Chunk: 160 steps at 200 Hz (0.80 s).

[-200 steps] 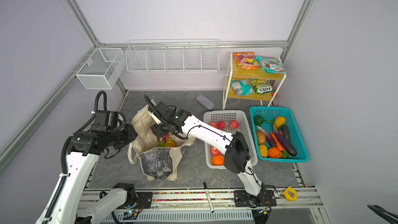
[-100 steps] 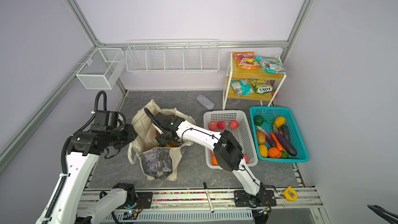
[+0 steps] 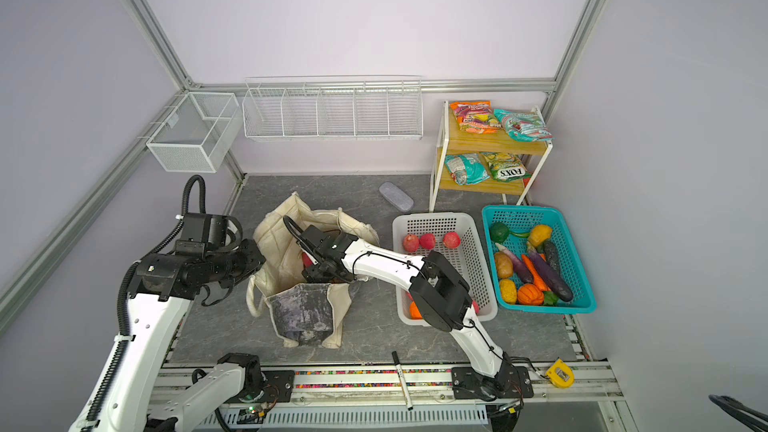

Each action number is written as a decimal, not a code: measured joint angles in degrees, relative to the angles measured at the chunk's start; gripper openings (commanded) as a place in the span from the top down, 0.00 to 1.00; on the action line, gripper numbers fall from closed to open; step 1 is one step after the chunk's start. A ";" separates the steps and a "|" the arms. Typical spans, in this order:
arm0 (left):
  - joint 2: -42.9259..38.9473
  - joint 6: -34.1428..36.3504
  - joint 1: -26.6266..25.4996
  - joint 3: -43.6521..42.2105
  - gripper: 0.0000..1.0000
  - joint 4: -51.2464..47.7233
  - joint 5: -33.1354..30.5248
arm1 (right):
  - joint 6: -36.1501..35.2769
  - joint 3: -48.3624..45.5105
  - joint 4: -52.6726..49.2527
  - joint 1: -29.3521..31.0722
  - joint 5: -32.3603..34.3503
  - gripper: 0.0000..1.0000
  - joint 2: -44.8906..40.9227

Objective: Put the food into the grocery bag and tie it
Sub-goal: 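Lower the orange into the bag and open the right gripper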

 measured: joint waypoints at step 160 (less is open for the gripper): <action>-0.74 0.00 0.00 -0.07 1.00 0.00 0.02 | -8.24 -1.38 2.86 -0.26 1.27 0.12 -10.99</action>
